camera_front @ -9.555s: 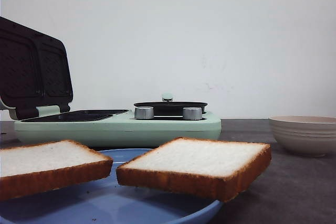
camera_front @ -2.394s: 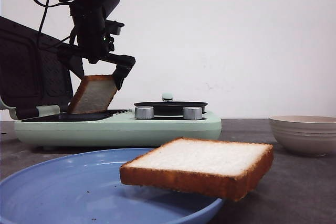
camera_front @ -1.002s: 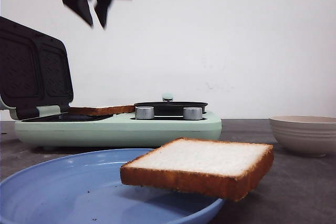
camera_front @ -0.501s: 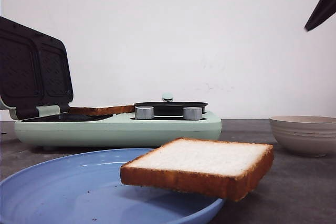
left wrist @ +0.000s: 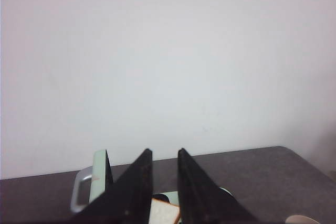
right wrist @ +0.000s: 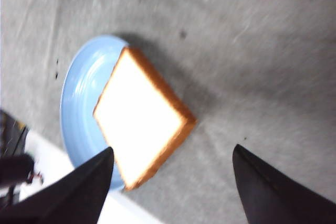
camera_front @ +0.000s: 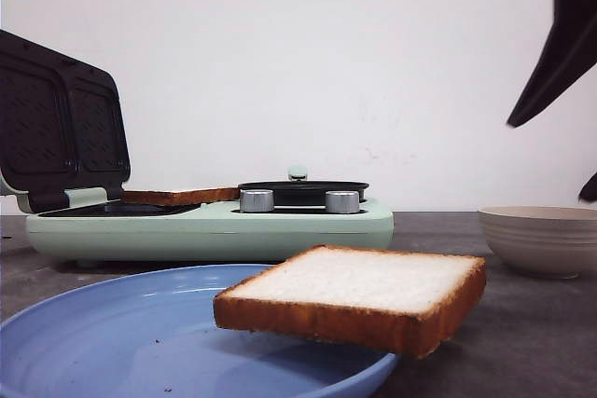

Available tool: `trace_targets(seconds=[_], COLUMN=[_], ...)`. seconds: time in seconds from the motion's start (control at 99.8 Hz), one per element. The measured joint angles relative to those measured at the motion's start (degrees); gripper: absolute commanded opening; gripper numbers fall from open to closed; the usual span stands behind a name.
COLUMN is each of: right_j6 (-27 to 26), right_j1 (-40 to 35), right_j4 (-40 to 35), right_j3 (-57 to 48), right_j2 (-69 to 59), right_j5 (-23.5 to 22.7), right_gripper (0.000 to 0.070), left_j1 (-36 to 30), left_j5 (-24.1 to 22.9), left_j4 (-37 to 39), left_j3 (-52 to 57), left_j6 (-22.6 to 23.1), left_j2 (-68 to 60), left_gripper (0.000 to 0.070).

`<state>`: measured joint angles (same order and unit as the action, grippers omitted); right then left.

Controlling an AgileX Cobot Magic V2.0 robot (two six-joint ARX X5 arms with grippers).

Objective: Make breakfast with bread and shrimp
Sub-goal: 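Grasp the remaining bread slice on the plate with the right gripper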

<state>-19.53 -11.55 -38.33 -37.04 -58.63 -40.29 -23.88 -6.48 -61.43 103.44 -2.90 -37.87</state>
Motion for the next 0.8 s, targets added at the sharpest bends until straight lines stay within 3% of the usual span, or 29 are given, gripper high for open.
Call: trace_targets(seconds=[0.25, 0.691, 0.741, 0.801], right_j6=[-0.04, -4.68, -5.51, -6.56], right_j1=[-5.53, -12.09, -12.76, -13.44], right_j4=[3.23, 15.30, 16.22, 17.44], right_j3=[0.00, 0.00, 0.00, 0.00], right_j2=[-9.92, -22.80, -23.61, -24.22], right_j5=[0.04, 2.36, 2.14, 1.49], right_gripper=[0.0444, 0.0441, 0.0379, 0.0188], left_j1=[-0.02, -1.46, -1.75, -2.10], left_j5=[0.00, 0.00, 0.02, 0.00], left_j4=[-7.17, -6.97, -6.97, -6.97], left_j3=[-0.42, -1.57, -1.57, -1.57], left_j6=[0.02, 0.46, 0.63, 0.94], left_j2=[1.77, 1.73, 1.73, 1.73], left_gripper=[0.0000, 0.0000, 0.0000, 0.0000])
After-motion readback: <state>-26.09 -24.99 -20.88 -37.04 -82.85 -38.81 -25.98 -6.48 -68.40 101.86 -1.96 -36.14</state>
